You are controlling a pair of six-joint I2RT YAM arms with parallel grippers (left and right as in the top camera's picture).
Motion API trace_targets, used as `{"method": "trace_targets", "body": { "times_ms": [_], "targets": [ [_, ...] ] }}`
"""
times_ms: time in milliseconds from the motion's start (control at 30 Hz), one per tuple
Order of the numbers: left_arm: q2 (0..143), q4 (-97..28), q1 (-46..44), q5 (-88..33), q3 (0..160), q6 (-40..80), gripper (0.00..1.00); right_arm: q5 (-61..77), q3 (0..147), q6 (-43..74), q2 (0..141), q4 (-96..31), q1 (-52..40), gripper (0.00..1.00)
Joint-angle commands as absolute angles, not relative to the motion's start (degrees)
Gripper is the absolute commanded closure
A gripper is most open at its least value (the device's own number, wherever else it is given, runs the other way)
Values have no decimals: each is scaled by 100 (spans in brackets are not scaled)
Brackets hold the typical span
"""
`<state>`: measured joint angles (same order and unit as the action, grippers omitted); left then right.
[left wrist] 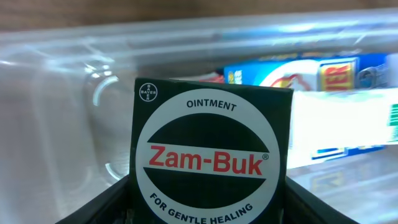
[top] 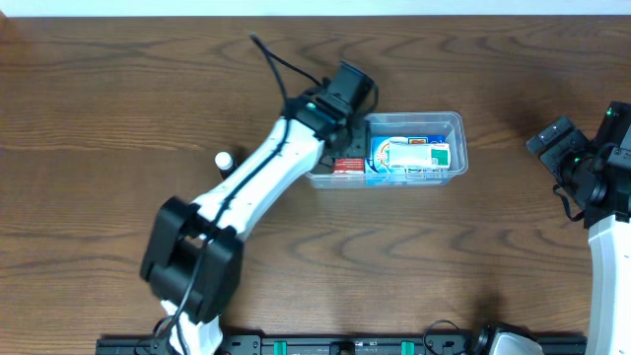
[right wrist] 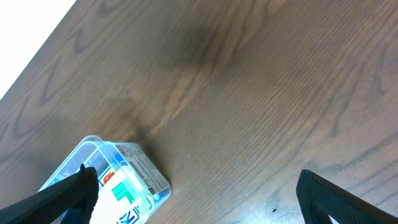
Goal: Pack container
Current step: 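Place the Zam-Buk tin upright in the container beside the sachet, then release the tin and move left gripper to the dark bottle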
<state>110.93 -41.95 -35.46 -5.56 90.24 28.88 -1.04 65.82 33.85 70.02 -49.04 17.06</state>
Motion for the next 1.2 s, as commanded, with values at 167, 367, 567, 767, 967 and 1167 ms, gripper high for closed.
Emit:
{"method": "trace_targets", "body": {
  "times_ms": [167,367,567,767,967,1167],
  "targets": [
    [11537,-4165,-3555,-285,9026,3146,37,-126,6589,3315,7013,-4912,1734,1],
    [11681,-4139,-3555,-187,9021,3203,37,-126,6589,3315,7013,-4912,1734,1],
    [11684,-4141,-3610,-189,9024,3203,36,-123,6589,3315,7013,-4915,1734,1],
    [11684,-4073,-3732,-191,9024,3203,27,-126,6589,3312,7013,-4912,1734,1],
    [11684,-3997,-3824,-189,9024,3203,22,-126,6589,3315,7013,-4912,1734,1],
    [11662,-4005,-3828,-211,9048,3199,23,-126,6589,3315,7013,-4915,1734,1]
  ]
}}
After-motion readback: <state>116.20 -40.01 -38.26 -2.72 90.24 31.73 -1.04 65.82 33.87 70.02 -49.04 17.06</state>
